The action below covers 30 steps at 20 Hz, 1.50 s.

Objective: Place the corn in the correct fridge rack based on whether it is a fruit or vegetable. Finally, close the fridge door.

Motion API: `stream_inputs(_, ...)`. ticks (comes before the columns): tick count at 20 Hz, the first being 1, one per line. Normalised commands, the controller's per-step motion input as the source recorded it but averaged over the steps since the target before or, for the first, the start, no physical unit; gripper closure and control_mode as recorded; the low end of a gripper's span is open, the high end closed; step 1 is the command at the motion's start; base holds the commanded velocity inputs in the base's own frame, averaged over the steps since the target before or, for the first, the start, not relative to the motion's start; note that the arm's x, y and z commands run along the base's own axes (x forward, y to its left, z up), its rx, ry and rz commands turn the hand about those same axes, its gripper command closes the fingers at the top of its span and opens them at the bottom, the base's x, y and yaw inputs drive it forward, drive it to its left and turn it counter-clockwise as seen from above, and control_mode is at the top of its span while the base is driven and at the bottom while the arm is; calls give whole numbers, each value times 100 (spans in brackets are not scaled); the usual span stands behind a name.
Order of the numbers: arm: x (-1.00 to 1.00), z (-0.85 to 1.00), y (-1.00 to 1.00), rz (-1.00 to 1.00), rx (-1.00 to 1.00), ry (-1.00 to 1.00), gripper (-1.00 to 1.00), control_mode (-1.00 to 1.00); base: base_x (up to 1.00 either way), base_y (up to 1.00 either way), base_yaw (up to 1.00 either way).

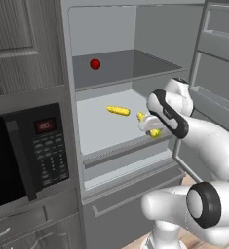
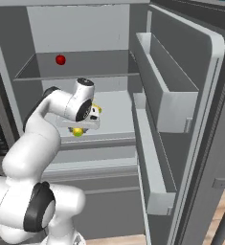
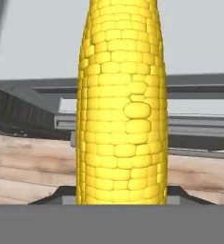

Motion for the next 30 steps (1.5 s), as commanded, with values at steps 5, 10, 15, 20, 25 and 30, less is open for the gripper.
stream_inputs(5,-14,-31,6,44,1,-38,100,-100,0,0,0)
stream_inputs(10,50,14,10,25,0,-18,100,-100,0,0,0)
stream_inputs(15,61,0,12,31,-1,-11,100,-100,0,0,0)
stream_inputs(20,20,-2,8,13,-1,-29,100,-100,0,0,0)
stream_inputs(25,38,-23,25,1,-5,-11,100,-100,0,0,0)
stream_inputs(30,51,-30,37,0,-4,-5,100,-100,0,0,0)
